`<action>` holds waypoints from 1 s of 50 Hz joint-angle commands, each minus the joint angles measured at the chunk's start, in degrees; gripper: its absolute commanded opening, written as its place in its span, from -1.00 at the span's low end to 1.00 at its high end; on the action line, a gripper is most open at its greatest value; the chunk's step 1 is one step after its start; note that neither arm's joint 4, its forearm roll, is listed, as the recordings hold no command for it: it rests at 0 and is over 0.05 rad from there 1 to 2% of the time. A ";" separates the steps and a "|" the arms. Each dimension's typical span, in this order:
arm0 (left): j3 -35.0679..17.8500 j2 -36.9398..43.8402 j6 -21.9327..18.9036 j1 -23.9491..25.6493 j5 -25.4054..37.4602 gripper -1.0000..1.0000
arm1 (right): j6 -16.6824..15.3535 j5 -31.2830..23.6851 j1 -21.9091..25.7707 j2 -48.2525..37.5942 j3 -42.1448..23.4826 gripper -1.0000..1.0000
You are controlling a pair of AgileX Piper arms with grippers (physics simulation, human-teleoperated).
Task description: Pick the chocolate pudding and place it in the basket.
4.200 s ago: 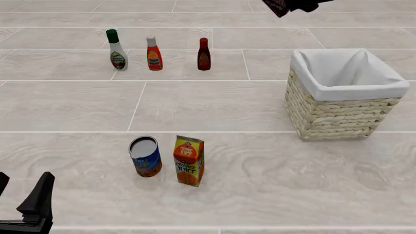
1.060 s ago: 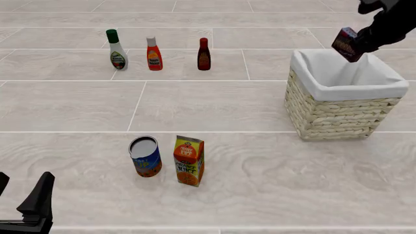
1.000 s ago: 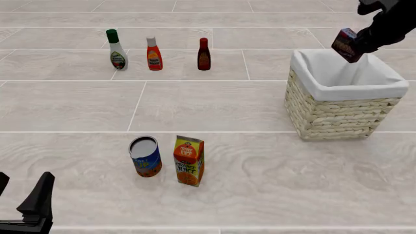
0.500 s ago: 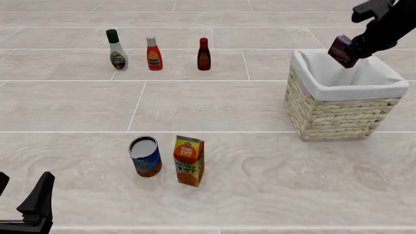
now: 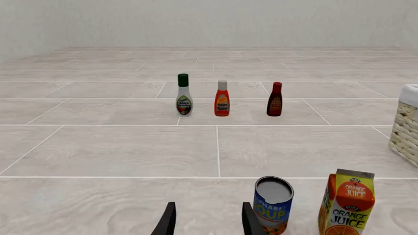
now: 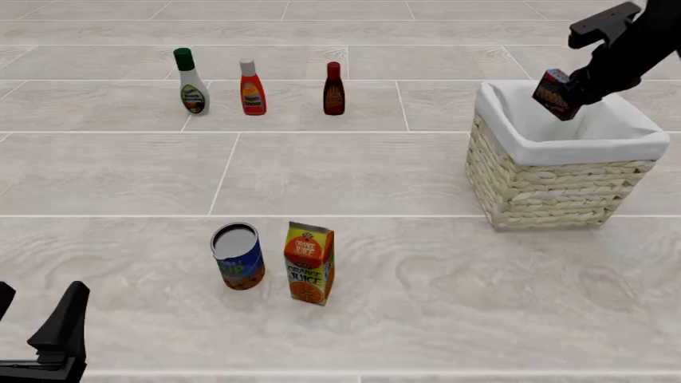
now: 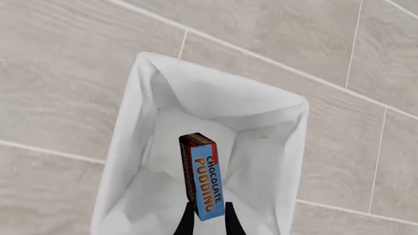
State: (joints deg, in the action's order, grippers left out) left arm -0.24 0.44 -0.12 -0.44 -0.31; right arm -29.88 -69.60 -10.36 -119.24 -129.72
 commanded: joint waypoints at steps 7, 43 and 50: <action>-0.13 -0.11 0.00 0.41 0.23 1.00 | 0.40 -0.29 -0.10 -1.70 -0.92 -1.00; -0.13 -0.10 0.01 0.43 0.23 1.00 | 0.36 -0.29 0.03 -7.19 -3.23 -1.00; -0.13 -0.11 0.01 0.41 0.23 1.00 | 0.41 -0.29 0.11 -8.10 -3.77 -1.00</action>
State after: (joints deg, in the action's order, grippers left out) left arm -0.24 0.44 -0.12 -0.44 -0.31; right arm -30.30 -69.59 -10.41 -126.49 -132.72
